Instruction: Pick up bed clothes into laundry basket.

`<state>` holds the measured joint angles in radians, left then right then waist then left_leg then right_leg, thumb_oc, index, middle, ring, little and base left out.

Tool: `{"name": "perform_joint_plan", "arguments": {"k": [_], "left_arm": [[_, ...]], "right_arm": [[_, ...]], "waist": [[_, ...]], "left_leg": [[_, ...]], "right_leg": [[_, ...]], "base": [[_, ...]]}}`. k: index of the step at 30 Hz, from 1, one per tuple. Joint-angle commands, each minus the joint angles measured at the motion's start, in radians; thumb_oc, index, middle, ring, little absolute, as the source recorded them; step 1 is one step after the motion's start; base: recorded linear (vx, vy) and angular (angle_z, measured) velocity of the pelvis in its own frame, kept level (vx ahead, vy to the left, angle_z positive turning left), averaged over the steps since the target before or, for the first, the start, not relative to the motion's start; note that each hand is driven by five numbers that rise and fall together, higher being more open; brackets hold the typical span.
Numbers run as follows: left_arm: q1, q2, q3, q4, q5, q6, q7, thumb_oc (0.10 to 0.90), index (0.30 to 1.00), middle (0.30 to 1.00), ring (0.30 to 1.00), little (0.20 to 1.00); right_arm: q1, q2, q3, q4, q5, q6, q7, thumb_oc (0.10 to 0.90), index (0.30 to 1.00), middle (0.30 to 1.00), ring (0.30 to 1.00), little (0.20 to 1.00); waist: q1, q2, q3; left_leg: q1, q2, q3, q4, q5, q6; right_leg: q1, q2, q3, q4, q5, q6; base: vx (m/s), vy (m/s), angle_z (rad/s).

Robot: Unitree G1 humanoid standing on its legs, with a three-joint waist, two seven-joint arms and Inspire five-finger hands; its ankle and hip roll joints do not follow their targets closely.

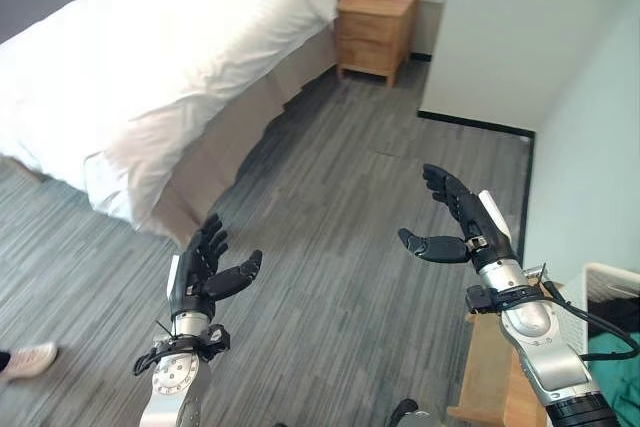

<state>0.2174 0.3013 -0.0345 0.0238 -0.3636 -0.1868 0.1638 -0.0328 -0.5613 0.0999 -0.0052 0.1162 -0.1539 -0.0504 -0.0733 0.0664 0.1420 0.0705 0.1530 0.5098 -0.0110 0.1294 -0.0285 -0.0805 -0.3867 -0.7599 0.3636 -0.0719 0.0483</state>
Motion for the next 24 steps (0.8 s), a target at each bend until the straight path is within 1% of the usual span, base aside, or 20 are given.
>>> {"name": "perform_joint_plan", "arguments": {"k": [1, 2, 3, 5, 6, 7, 8, 9, 10, 11, 12, 13, 14, 15, 17, 18, 19, 22, 24], "left_arm": [[-0.034, 0.100, 0.126, -0.174, 0.060, -0.092, 0.002, 0.800, 0.900, 0.900, 0.900, 0.900], [-0.035, 0.101, 0.126, -0.173, 0.061, -0.092, 0.003, 0.800, 0.900, 0.900, 0.900, 0.900], [-0.038, 0.093, 0.112, -0.170, 0.056, -0.094, -0.004, 0.800, 0.900, 0.900, 0.900, 0.900], [-0.037, 0.093, 0.112, -0.169, 0.056, -0.095, -0.005, 0.800, 0.900, 0.900, 0.900, 0.900], [-0.061, 0.078, 0.077, -0.147, 0.063, -0.090, -0.003, 0.800, 0.900, 0.900, 0.900, 0.900], [-0.073, 0.074, 0.064, -0.135, 0.073, -0.086, 0.000, 0.800, 0.900, 0.900, 0.900, 0.900], [-0.081, 0.072, 0.055, -0.129, 0.082, -0.084, -0.001, 0.800, 0.900, 0.900, 0.900, 0.900], [-0.083, 0.072, 0.054, -0.129, 0.082, -0.084, 0.000, 0.800, 0.900, 0.900, 0.900, 0.900], [-0.092, 0.069, 0.043, -0.124, 0.084, -0.082, -0.004, 0.800, 0.900, 0.900, 0.900, 0.900], [-0.092, 0.069, 0.042, -0.124, 0.084, -0.082, -0.004, 0.800, 0.900, 0.900, 0.900, 0.900], [-0.096, 0.056, 0.039, -0.110, 0.108, -0.076, -0.005, 0.800, 0.900, 0.900, 0.900, 0.900], [-0.096, 0.050, 0.036, -0.105, 0.102, -0.076, 0.000, 0.800, 0.900, 0.900, 0.900, 0.900], [-0.093, 0.043, 0.036, -0.096, 0.100, -0.071, -0.003, 0.800, 0.900, 0.900, 0.900, 0.900], [-0.088, 0.042, 0.042, -0.091, 0.105, -0.064, -0.004, 0.800, 0.900, 0.900, 0.900, 0.900], [-0.088, 0.042, 0.043, -0.091, 0.106, -0.063, -0.004, 0.800, 0.900, 0.900, 0.900, 0.900], [-0.077, 0.019, 0.051, -0.081, 0.101, -0.065, 0.006, 0.800, 0.900, 0.900, 0.900, 0.900], [-0.066, 0.011, 0.055, -0.086, 0.095, -0.068, 0.000, 0.800, 0.900, 0.900, 0.900, 0.900], [-0.051, -0.001, 0.058, -0.092, 0.089, -0.069, -0.008, 0.800, 0.900, 0.900, 0.900, 0.900], [-0.051, -0.001, 0.058, -0.093, 0.089, -0.069, -0.008, 0.800, 0.900, 0.900, 0.900, 0.900]], "right_arm": [[-0.089, 0.090, -0.071, -0.063, -0.010, -0.078, -0.027, 0.800, 0.900, 0.900, 0.900, 0.900], [-0.089, 0.092, -0.071, -0.064, -0.012, -0.077, -0.028, 0.800, 0.900, 0.900, 0.900, 0.900], [-0.066, 0.097, -0.074, -0.072, -0.024, -0.071, -0.022, 0.800, 0.900, 0.900, 0.900, 0.900], [-0.064, 0.097, -0.074, -0.073, -0.024, -0.070, -0.021, 0.800, 0.900, 0.900, 0.900, 0.900], [-0.039, 0.100, -0.099, -0.073, -0.034, -0.066, -0.036, 0.800, 0.900, 0.900, 0.900, 0.900], [-0.029, 0.101, -0.112, -0.072, -0.036, -0.065, -0.042, 0.800, 0.900, 0.900, 0.900, 0.900], [-0.018, 0.102, -0.123, -0.071, -0.037, -0.068, -0.046, 0.800, 0.900, 0.900, 0.900, 0.900], [-0.018, 0.102, -0.124, -0.071, -0.037, -0.068, -0.046, 0.800, 0.900, 0.900, 0.900, 0.900], [-0.005, 0.105, -0.137, -0.069, -0.037, -0.071, -0.052, 0.800, 0.900, 0.900, 0.900, 0.900], [-0.005, 0.105, -0.137, -0.069, -0.037, -0.071, -0.052, 0.800, 0.900, 0.900, 0.900, 0.900], [0.017, 0.119, -0.164, -0.053, -0.017, -0.080, -0.055, 0.800, 0.900, 0.900, 0.900, 0.900], [0.019, 0.127, -0.168, -0.053, 0.006, -0.091, -0.055, 0.800, 0.900, 0.900, 0.900, 0.900], [0.025, 0.134, -0.174, -0.043, 0.019, -0.089, -0.054, 0.800, 0.900, 0.900, 0.900, 0.900], [0.025, 0.135, -0.175, -0.040, 0.017, -0.084, -0.049, 0.800, 0.900, 0.900, 0.900, 0.900], [0.025, 0.136, -0.175, -0.040, 0.017, -0.083, -0.049, 0.800, 0.900, 0.900, 0.900, 0.900], [0.017, 0.136, -0.167, -0.020, 0.018, -0.081, -0.054, 0.800, 0.900, 0.900, 0.900, 0.900], [0.014, 0.135, -0.166, -0.016, 0.019, -0.083, -0.055, 0.800, 0.900, 0.900, 0.900, 0.900], [0.015, 0.142, -0.160, -0.014, 0.022, -0.085, -0.053, 0.800, 0.900, 0.900, 0.900, 0.900], [0.015, 0.142, -0.160, -0.014, 0.022, -0.085, -0.053, 0.800, 0.900, 0.900, 0.900, 0.900]], "waist": [[-0.016, -0.098, 0.025], [-0.014, -0.102, 0.025], [-0.046, -0.110, 0.037], [-0.044, -0.113, 0.033], [-0.072, -0.106, 0.026], [-0.077, -0.106, 0.021], [-0.080, -0.104, 0.019], [-0.081, -0.106, 0.017], [-0.089, -0.108, 0.009], [-0.090, -0.108, 0.007], [-0.110, -0.109, -0.021], [-0.111, -0.116, -0.034], [-0.109, -0.123, -0.041], [-0.105, -0.128, -0.039], [-0.109, -0.129, -0.038], [-0.097, -0.120, -0.046], [-0.090, -0.112, -0.050], [-0.078, -0.106, -0.056], [-0.078, -0.106, -0.056]], "left_leg": [[0.157, 0.064, 0.000, -0.041, -0.220, -0.118], [0.156, 0.060, 0.001, -0.040, -0.222, -0.116], [0.140, 0.036, -0.019, -0.044, -0.209, -0.097], [0.138, 0.031, -0.017, -0.045, -0.208, -0.096], [0.111, -0.017, -0.126, -0.064, -0.199, -0.063], [0.096, -0.035, -0.166, -0.065, -0.192, -0.050], [0.086, -0.048, -0.191, -0.064, -0.193, -0.038], [0.081, -0.049, -0.193, -0.065, -0.186, -0.038], [0.067, -0.065, -0.219, -0.064, -0.181, -0.026], [0.065, -0.065, -0.220, -0.064, -0.180, -0.026], [0.046, -0.097, -0.258, -0.066, -0.180, -0.004], [0.030, -0.113, -0.267, -0.063, -0.176, 0.001], [0.026, -0.128, -0.282, -0.059, -0.179, 0.002], [0.022, -0.138, -0.292, -0.048, -0.179, -0.002], [0.020, -0.138, -0.295, -0.045, -0.180, -0.002], [0.015, -0.145, -0.291, -0.048, -0.176, -0.005], [0.018, -0.143, -0.286, -0.051, -0.175, -0.007], [0.023, -0.140, -0.276, -0.054, -0.173, -0.010], [0.023, -0.140, -0.275, -0.054, -0.173, -0.010]], "right_leg": [[-0.058, -0.086, 0.135, -0.240, 0.334, 0.206], [-0.063, -0.090, 0.140, -0.234, 0.332, 0.207], [-0.086, -0.044, 0.281, -0.226, 0.306, 0.199], [-0.095, -0.048, 0.287, -0.219, 0.303, 0.199], [-0.078, 0.071, 0.494, -0.207, 0.215, 0.182], [-0.062, 0.116, 0.538, -0.198, 0.175, 0.170], [-0.041, 0.149, 0.568, -0.189, 0.135, 0.161], [-0.044, 0.148, 0.566, -0.192, 0.140, 0.158], [-0.025, 0.189, 0.602, -0.175, 0.109, 0.146], [-0.026, 0.189, 0.601, -0.176, 0.110, 0.146], [0.016, 0.317, 0.701, -0.193, 0.041, 0.109], [0.024, 0.357, 0.719, -0.236, 0.030, 0.081], [0.039, 0.367, 0.730, -0.271, 0.029, 0.065], [0.050, 0.363, 0.720, -0.297, 0.045, 0.067], [0.055, 0.362, 0.716, -0.305, 0.049, 0.067], [0.080, 0.357, 0.714, -0.373, 0.070, 0.066], [0.100, 0.355, 0.707, -0.415, 0.085, 0.067], [0.116, 0.355, 0.706, -0.442, 0.092, 0.072], [0.116, 0.355, 0.706, -0.442, 0.092, 0.072]], "base": [[-0.11, 0.116, 0.54], [-0.16, 0.150, 0.87], [-0.08, 0.104, 0.90], [-0.05, 0.154, 0.89], [-0.02, 0.260, 0.66], [-0.03, 0.315, 0.57], [-0.02, 0.103, 1.59], [-0.04, 0.074, 1.73], [-0.04, 0.017, 1.53], [0.02, 0.102, 0.73], [0.06, 0.085, 0.43], [0.10, 0.096, 0.61], [0.05, -0.009, 0.67], [0.03, -0.017, 0.97], [-0.01, -0.022, 0.66], [0.01, -0.021, 0.44], [0.01, -0.020, 0.32], [0.02, -0.010, 0.14], [-0.01, -0.023, 0.17]]}}
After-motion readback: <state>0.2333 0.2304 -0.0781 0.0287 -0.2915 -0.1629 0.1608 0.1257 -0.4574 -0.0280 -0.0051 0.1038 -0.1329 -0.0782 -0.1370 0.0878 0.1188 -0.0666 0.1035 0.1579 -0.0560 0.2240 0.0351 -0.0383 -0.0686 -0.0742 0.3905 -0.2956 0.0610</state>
